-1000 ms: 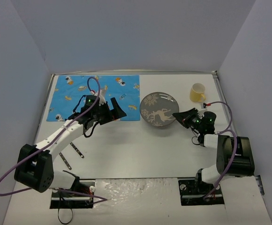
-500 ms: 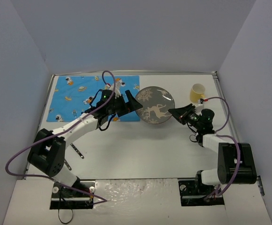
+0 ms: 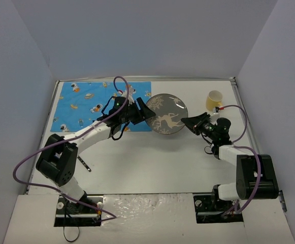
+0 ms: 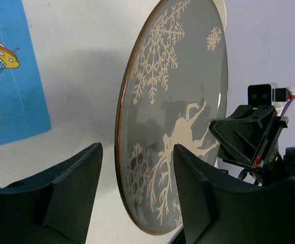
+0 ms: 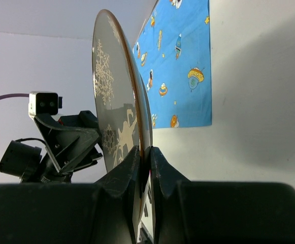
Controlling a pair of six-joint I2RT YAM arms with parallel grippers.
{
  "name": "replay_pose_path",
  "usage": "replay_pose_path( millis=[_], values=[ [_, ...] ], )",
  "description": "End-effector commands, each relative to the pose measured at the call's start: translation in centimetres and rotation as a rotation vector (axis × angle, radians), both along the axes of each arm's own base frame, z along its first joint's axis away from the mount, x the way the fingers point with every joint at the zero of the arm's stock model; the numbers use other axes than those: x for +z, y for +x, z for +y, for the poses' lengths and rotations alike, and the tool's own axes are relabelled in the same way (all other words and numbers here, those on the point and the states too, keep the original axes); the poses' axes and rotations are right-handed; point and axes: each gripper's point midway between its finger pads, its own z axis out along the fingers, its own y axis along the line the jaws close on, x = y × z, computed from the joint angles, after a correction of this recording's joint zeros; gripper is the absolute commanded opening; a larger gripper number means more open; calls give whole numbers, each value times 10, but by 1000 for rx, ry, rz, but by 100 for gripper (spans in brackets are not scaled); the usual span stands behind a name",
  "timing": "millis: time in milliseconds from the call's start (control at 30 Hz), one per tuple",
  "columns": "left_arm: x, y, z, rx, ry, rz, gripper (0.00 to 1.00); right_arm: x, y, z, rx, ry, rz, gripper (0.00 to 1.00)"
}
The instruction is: Set the dinner table for one person
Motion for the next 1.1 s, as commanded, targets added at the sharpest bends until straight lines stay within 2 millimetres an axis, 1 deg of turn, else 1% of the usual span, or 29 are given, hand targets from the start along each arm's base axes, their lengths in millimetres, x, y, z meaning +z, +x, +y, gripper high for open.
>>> replay_pose_path(
  millis=[0,100,200,267,400,500,533,633,667,800,833,900,967,1067],
  values=[
    [58,10,-18,-15,-113,-133,52,87,5,11,51,51,-303,0],
    [58,9,-20,-18,-122,-130,49,87,5,11,45,51,-300,0],
    [58,8,-19,-18,-123,-129,40,85,5,11,42,51,-297,0],
    [58,8,-18,-13,-120,-128,31,84,5,12,44,50,-296,0],
    [56,5,-16,-12,-114,-124,16,83,5,12,45,48,-295,0],
    [55,4,-15,-16,-109,-124,3,82,6,12,46,42,-292,0],
    [55,4,-15,-17,-110,-126,1,81,6,13,49,38,-290,0],
    [56,3,-16,-24,-115,-132,0,79,7,15,59,19,-281,0],
    [55,3,-16,-24,-115,-132,0,77,7,15,61,0,-286,3],
    [60,2,-12,-24,-114,-154,0,64,11,11,50,-100,-255,42],
    [60,2,-10,-23,-114,-157,0,63,11,10,44,-110,-240,50],
    [67,0,-6,-22,-126,-174,0,56,13,5,34,-199,-243,67],
    [72,0,-2,-17,-132,-192,0,49,13,0,18,-246,-209,80],
    [78,2,11,3,-134,-217,0,48,13,-3,16,-293,-209,89]
  ],
)
